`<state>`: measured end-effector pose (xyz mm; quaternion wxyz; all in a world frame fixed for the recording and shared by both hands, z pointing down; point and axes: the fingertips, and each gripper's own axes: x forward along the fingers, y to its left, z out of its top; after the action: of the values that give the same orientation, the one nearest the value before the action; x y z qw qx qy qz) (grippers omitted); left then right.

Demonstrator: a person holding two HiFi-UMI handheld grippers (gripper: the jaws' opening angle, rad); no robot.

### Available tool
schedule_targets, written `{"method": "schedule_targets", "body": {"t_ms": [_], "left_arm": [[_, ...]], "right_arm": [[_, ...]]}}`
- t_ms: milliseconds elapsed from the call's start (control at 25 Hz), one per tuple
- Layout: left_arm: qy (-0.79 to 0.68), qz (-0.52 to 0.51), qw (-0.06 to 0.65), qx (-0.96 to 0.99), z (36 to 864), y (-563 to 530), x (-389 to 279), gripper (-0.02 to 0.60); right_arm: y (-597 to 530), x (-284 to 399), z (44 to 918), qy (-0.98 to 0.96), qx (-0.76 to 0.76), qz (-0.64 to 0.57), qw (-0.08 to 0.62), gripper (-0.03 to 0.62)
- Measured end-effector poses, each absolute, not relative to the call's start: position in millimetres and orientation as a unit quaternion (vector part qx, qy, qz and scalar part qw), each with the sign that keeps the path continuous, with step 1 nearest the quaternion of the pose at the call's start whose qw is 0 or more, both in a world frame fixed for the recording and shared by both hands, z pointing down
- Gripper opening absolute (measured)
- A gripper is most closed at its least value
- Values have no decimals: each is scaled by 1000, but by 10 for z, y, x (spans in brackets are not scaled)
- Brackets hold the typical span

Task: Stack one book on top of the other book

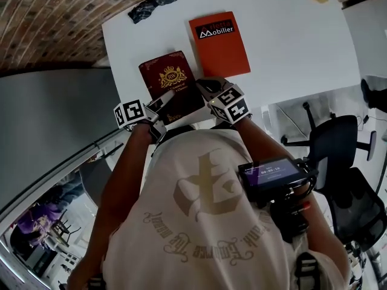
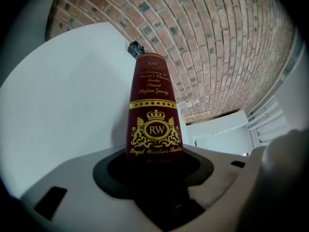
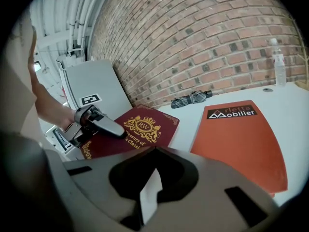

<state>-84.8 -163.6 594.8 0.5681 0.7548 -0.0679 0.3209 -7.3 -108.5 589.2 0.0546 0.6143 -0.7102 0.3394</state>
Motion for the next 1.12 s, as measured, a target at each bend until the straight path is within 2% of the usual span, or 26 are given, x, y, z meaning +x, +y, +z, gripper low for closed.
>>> {"method": "schedule_targets", "body": {"t_ms": [560,960,1120], "left_arm": [[-94,237,589,766,5705,-1494,-751,236],[-52,220,598,769,5674,-1411,-755,236],[-37,231,575,784,5669,-1459,-781,236]], "right_arm": [[-936,197,5643,-722,612,319,47,21],[-883,185,5504,-698,641,317,46,21],[-817,231,5433,-679,662,312,50,21]]}}
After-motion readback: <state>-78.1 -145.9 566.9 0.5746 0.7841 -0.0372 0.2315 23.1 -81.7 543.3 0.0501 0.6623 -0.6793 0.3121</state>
